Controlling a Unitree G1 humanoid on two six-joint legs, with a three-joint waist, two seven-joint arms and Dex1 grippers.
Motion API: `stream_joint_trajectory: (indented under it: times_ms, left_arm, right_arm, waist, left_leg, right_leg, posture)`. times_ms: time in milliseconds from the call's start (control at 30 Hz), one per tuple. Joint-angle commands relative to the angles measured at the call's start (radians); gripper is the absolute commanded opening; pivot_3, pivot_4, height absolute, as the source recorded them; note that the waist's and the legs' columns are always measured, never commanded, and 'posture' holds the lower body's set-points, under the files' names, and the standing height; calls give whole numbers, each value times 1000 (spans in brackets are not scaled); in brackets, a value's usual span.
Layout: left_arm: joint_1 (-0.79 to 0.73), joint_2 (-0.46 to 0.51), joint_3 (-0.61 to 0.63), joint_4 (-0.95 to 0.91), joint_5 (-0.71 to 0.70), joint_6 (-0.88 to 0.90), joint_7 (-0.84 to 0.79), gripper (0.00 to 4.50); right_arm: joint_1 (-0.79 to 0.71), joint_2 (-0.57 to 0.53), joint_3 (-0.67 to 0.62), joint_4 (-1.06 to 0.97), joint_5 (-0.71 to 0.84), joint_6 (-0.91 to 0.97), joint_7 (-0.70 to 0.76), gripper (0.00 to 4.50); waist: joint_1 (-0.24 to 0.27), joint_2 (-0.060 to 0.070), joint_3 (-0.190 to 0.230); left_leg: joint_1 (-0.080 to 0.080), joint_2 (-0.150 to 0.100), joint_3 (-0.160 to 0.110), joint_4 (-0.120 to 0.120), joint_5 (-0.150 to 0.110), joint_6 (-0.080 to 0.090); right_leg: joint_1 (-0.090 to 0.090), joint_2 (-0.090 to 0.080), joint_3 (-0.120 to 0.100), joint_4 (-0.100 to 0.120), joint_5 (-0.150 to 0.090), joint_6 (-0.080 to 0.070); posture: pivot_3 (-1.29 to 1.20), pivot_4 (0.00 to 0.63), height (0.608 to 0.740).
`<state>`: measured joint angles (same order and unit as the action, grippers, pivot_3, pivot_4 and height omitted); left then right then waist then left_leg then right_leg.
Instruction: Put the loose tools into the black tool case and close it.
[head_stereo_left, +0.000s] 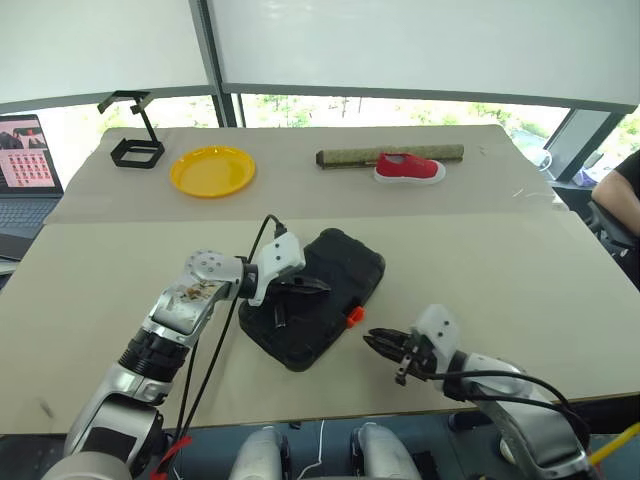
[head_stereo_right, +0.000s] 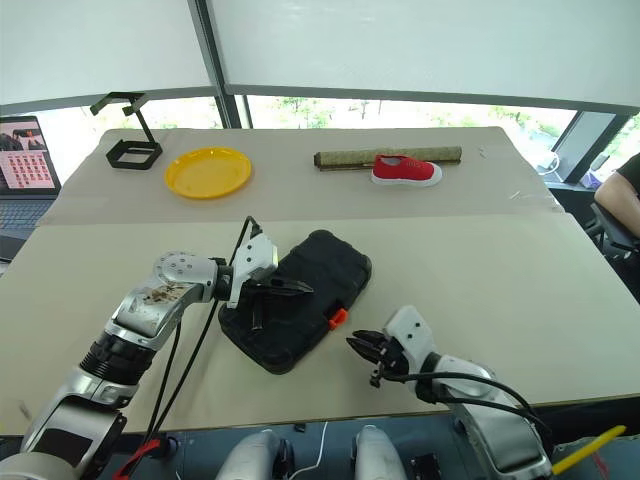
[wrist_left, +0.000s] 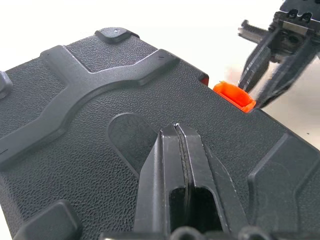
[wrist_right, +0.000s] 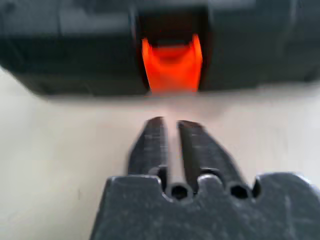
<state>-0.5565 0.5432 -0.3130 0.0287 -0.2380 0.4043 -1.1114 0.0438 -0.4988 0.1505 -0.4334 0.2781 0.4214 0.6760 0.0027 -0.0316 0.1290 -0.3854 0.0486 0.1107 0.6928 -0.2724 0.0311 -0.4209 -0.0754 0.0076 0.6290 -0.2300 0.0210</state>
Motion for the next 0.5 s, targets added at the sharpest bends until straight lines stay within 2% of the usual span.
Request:
stream_joint_trajectory:
  times_ms: [33,200,500]
  left_arm:
    - [55,13,-63,90,69,25,0,0]
    - [58,17,-66,94,71,25,-3,0]
    - [53,12,-71,105,73,29,-5,0]
  right_arm:
    - [-31,4,-9,7,-13,-50,-1,9]
    - [-56,11,-13,8,-5,-66,12,9]
    - [-92,21,-12,-55,63,18,31,9]
  waist:
    - [1,-1,0]
    - [0,0,0]
    - [-4,0,-1]
  left_leg:
    - [0,0,0,0,0,0]
    - [0,0,0,0,0,0]
    - [1,0,0,0,0,0]
  right_leg:
    - [0,0,0,0,0,0]
    - [0,0,0,0,1,-2]
    - [0,0,0,0,1,-2]
  posture:
    - [0,150,740]
    - [0,150,740]
    - [0,150,740]
